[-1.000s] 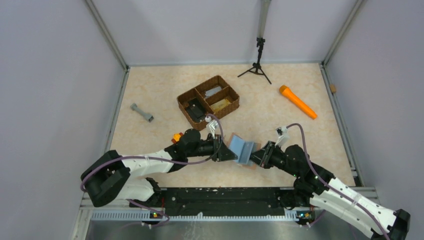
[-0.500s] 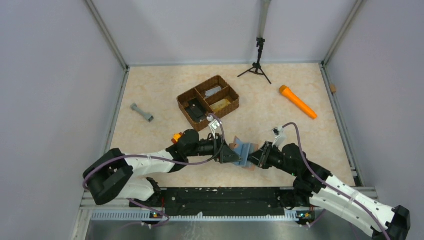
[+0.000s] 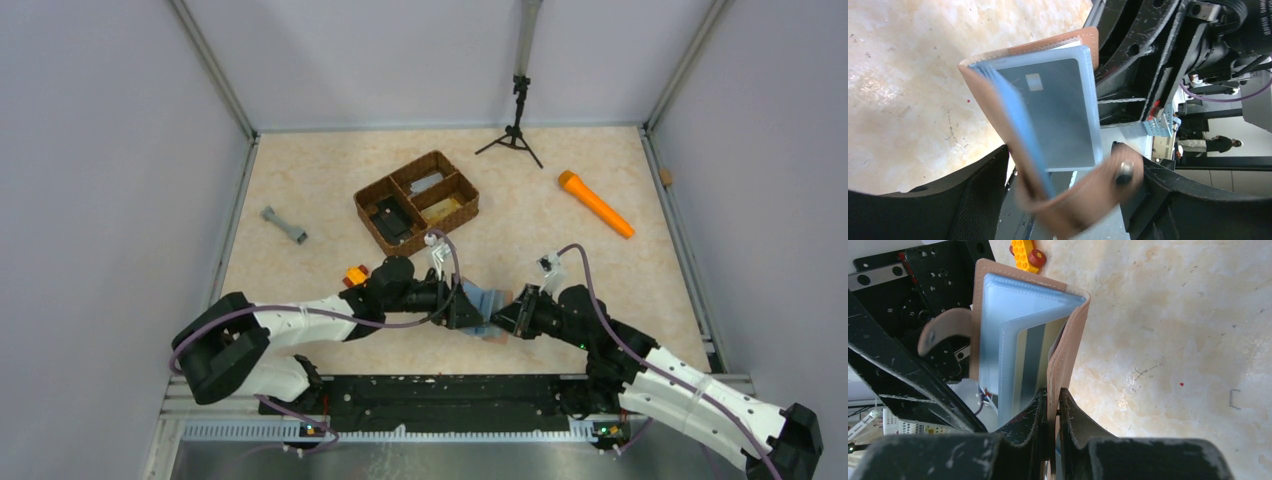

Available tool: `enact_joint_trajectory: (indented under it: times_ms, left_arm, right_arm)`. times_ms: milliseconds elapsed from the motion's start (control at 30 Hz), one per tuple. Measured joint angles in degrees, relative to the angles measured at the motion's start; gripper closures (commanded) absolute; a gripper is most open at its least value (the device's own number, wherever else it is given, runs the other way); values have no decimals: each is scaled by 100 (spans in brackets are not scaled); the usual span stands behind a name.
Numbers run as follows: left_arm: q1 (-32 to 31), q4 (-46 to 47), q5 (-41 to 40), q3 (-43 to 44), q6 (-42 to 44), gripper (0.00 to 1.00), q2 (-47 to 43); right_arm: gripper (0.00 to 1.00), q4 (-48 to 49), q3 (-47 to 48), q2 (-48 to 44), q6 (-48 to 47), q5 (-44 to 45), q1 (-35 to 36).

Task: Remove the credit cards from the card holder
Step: Remove the credit card from the card holder.

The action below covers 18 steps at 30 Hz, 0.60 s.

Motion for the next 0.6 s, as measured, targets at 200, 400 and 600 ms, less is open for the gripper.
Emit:
enact_joint_trajectory:
  times_ms: [200,400,600]
  left_arm:
    - [-39,-271,-94,111,90,29,105]
    - [-63,-387,-94,181,129,20,175]
    - [-105,-407,-118,208,170,21,177]
  right_arm:
    - [98,15,0,0,-11,-26,2]
    - [98,22,0,7,-57,-57,2]
    - [98,76,0,33,-57,-131,2]
